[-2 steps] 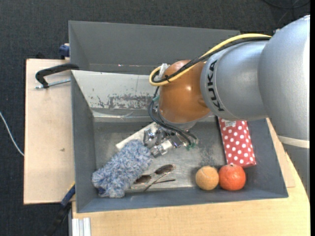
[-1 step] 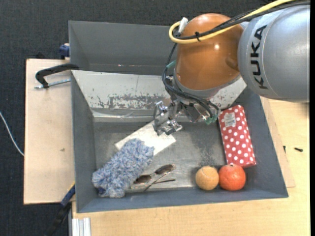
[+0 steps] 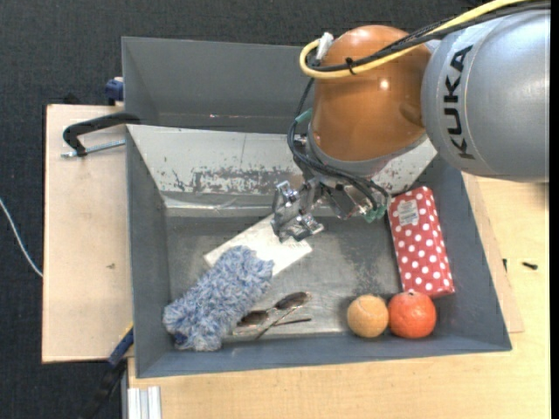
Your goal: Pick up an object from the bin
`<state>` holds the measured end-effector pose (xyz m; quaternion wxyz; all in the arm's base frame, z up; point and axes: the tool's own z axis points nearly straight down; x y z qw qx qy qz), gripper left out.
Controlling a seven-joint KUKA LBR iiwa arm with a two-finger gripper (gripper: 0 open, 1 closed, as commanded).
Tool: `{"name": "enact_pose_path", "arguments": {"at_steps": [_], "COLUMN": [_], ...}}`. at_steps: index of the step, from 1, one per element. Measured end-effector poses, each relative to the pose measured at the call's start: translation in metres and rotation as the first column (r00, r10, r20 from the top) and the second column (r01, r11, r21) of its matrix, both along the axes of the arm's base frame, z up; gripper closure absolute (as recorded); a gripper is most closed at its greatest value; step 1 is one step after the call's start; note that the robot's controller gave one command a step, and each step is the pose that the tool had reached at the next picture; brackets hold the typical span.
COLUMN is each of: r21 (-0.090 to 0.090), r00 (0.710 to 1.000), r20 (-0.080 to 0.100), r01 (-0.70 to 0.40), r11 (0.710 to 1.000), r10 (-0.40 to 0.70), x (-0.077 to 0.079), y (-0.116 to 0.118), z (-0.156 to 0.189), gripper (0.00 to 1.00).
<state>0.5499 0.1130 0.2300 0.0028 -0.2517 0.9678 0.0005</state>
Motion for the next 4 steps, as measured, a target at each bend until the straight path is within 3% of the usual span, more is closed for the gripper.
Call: {"name": "enact_pose_path", "arguments": {"at_steps": [1, 2, 3, 4], "r21": [-0.001, 0.000, -0.003, -0.003], "r00": [1.000, 1.000, 0.988, 0.988], "r20": [-0.006, -0.002, 0.006, 0.006], "r01": [-0.007, -0.006, -0.157, -0.157], "r11": [1.000, 1.000, 0.988, 0.988], "r10": [0.007, 0.006, 0.157, 0.157], "x": [0.008, 0.009, 0.011, 0.011], "y": [0.006, 0.006, 0.024, 0.024], "z": [-0.092, -0.090, -0.151, -0.151], "gripper": [0.00, 0.00, 1.00, 1.00]}}
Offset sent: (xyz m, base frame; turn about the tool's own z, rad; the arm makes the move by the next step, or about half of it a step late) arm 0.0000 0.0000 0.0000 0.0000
